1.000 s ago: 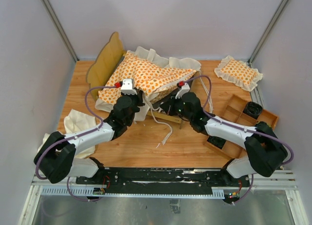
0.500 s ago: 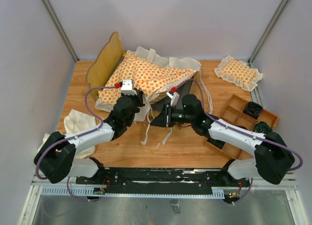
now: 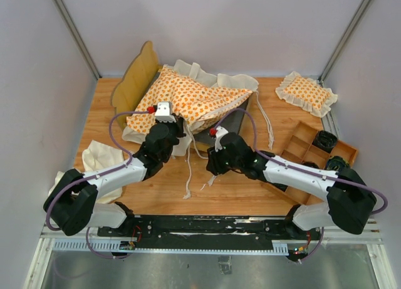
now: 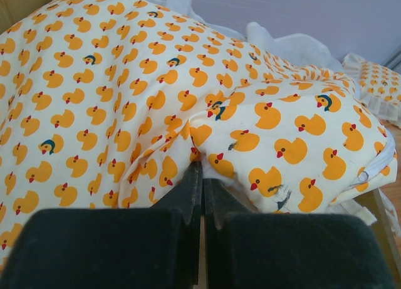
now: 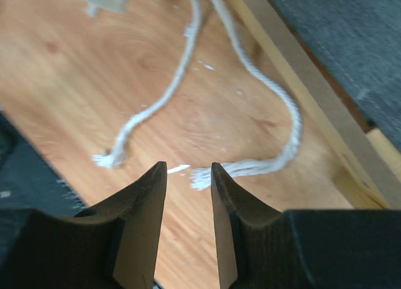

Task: Set up the pet bed
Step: Cross the ropes on the bed frame.

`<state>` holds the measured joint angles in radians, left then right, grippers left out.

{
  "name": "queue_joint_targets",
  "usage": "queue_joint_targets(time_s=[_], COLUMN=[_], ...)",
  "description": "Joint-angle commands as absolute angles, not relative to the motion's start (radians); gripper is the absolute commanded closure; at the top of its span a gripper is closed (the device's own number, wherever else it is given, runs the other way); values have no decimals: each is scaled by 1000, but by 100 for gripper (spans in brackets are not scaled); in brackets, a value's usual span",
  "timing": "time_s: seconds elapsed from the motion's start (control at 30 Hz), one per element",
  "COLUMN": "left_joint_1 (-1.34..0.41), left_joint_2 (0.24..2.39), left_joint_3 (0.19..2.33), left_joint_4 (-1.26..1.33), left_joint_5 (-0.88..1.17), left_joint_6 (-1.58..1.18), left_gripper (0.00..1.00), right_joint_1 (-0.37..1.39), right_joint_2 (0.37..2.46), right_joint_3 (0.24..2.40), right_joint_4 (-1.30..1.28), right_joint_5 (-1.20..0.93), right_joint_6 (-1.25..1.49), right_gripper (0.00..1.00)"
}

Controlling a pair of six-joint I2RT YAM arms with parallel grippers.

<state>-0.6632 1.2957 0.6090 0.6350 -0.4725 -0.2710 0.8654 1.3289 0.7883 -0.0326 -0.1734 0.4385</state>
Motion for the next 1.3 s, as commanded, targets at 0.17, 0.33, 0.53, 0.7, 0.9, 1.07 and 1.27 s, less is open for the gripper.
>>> queue_joint_targets(time_s=[0.17, 0.33, 0.53, 0.7, 0.9, 1.07, 1.27], left_joint_1=[-636, -631, -628, -627, -627, -627, -627], left_joint_2=[1276, 1278, 1277, 1279, 1290, 1290, 1287], left_joint_3=[596, 598, 600, 603, 606, 607, 608], left_joint_4=[669, 669, 669, 669, 669, 669, 667], left_joint_5=[-467, -457, -457, -455, -450, -446, -442], left_joint_6=[-293, -298, -296, -294, -299, -300, -295], left_gripper=[100, 100, 100, 100, 100, 100, 100], right_joint_1=[1006, 1022, 1018, 998, 997, 996, 989], right_joint_2=[1493, 1581, 1651, 1697, 1665, 1684, 1753], right_joint_3=[920, 951, 959, 961, 916, 915, 953], right_joint_4=[-244, -247, -183, -158, -59, -41, -86], right_joint_5=[453, 573, 615, 603, 471, 436, 518], right_joint_6=[415, 449, 385, 376, 324, 301, 299], right_gripper=[70, 69, 69, 69, 70, 70, 69])
